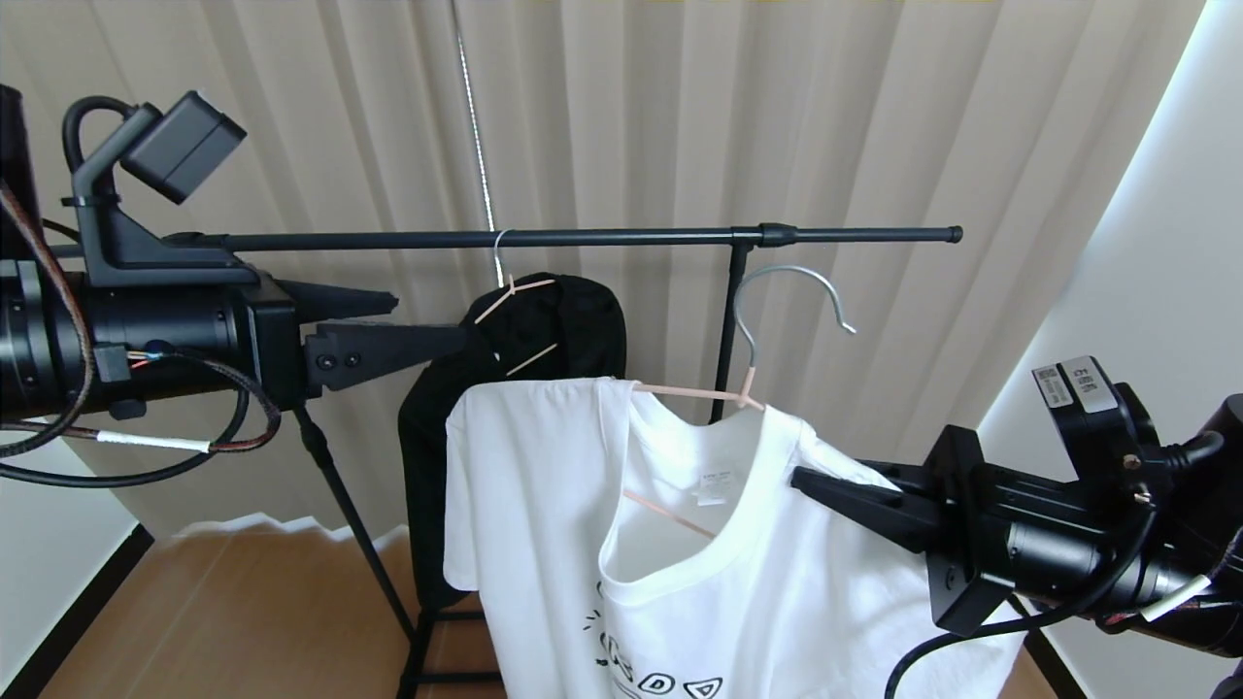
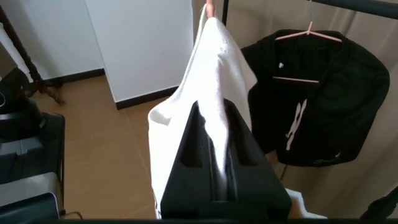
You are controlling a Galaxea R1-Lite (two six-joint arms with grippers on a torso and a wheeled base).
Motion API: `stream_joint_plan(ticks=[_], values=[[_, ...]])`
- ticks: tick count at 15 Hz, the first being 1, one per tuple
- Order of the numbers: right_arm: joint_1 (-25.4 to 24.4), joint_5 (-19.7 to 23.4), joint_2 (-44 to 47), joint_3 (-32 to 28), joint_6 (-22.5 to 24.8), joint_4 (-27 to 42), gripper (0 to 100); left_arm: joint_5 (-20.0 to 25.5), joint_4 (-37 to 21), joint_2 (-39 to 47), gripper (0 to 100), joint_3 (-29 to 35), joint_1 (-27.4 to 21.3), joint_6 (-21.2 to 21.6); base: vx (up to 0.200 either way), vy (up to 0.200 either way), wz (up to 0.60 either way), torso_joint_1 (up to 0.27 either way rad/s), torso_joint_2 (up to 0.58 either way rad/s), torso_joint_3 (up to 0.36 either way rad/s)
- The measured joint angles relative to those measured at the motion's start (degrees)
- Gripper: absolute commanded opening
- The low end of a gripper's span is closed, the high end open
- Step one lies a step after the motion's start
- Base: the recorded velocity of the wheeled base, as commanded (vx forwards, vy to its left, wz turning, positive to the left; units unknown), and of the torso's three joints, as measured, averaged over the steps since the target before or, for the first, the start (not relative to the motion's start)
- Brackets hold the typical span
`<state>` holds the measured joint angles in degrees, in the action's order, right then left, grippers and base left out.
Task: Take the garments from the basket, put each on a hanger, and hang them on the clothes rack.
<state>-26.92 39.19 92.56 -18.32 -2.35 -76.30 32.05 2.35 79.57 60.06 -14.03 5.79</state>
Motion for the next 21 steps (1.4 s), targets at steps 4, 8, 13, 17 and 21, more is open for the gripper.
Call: stream_joint_plan(ticks=[4, 8, 13, 17, 21], values=[[-0.1, 1.3, 0.6, 0.8, 0.0, -1.0, 0, 8.0, -10.3, 3.6, 100, 10.4, -1.7, 3.9, 0.000, 0.000, 0.00, 0.000, 0.00, 0.000], [-0.2, 2.8, 0.5, 1.8, 0.0, -1.9, 0, 10.2, -26.1, 10.8, 100, 21.2, -4.0, 19.1, 0.000, 0.000, 0.00, 0.000, 0.00, 0.000], [-0.7, 2.9, 0.7, 2.1, 0.0, -1.8, 0, 18.1, -31.9, 17.7, 100, 28.0, -6.5, 33.6, 0.000, 0.000, 0.00, 0.000, 0.00, 0.000], [-0.8, 2.9, 0.8, 2.2, 0.1, -1.8, 0, 18.2, -35.8, 19.5, 100, 29.4, -9.1, 41.2, 0.000, 0.000, 0.00, 0.000, 0.00, 0.000], [-0.8, 2.9, 0.8, 2.3, 0.2, -1.8, 0, 18.2, -40.6, 21.5, 100, 31.2, -10.6, 47.5, 0.000, 0.000, 0.00, 0.000, 0.00, 0.000]])
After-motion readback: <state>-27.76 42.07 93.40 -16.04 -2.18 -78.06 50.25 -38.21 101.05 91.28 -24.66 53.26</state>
